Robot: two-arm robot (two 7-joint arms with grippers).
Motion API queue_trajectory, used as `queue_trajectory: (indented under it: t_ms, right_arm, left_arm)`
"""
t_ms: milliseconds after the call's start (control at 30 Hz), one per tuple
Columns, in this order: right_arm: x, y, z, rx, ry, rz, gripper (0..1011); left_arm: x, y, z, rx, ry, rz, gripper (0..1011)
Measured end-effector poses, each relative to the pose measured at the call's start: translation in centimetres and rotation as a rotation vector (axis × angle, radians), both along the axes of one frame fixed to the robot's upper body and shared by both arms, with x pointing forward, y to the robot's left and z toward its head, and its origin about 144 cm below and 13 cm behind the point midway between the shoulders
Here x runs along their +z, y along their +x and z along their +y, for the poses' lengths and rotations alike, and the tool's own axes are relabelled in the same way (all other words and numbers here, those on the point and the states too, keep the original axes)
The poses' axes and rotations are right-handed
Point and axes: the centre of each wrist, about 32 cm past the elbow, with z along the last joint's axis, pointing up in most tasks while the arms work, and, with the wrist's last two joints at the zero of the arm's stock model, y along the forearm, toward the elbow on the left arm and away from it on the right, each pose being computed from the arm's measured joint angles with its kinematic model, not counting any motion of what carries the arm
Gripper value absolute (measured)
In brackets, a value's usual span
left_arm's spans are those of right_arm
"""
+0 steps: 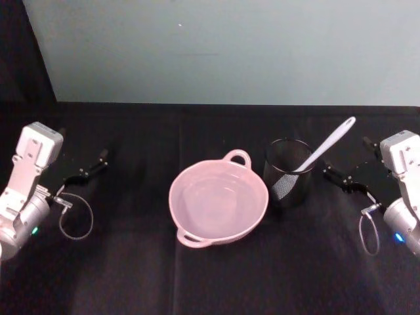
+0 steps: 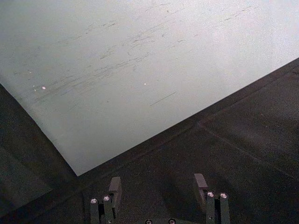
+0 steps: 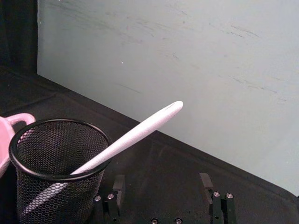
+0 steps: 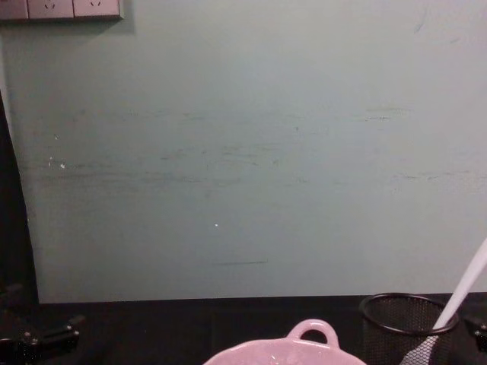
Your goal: Use the one hand to pick up the spoon and stir the clear water in the bowl.
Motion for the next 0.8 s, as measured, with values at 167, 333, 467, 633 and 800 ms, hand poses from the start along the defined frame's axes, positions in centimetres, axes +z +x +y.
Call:
queue_trajectory:
  t_ms: [167, 333, 467, 633, 800]
  right_arm:
    - [0.5, -0.5, -0.4, -0.013, 0.029, 0.001, 1003]
    - [1.4, -1.8, -0.9, -0.022, 0.133, 0.033, 1003]
    - [2.0, -2.6, -1.1, -0.022, 0.219, 0.064, 1003]
    - [2.7, -3.2, -0.5, -0.005, 0.352, 0.11, 1003]
    - [3.0, -3.3, 0.5, 0.007, 0.468, 0.147, 1002]
  left_arm:
    - [0.0, 0.0, 0.0, 0.0, 0.0, 0.0, 1011]
    - [0.0, 0.0, 0.0, 0.0, 0.0, 0.0, 1011]
    - [0.0, 0.0, 0.0, 0.0, 0.0, 0.0, 1011]
    - [0.0, 0.0, 0.0, 0.0, 0.0, 0.0, 1011]
    - [0.0, 0.0, 0.0, 0.0, 0.0, 0.0, 1011]
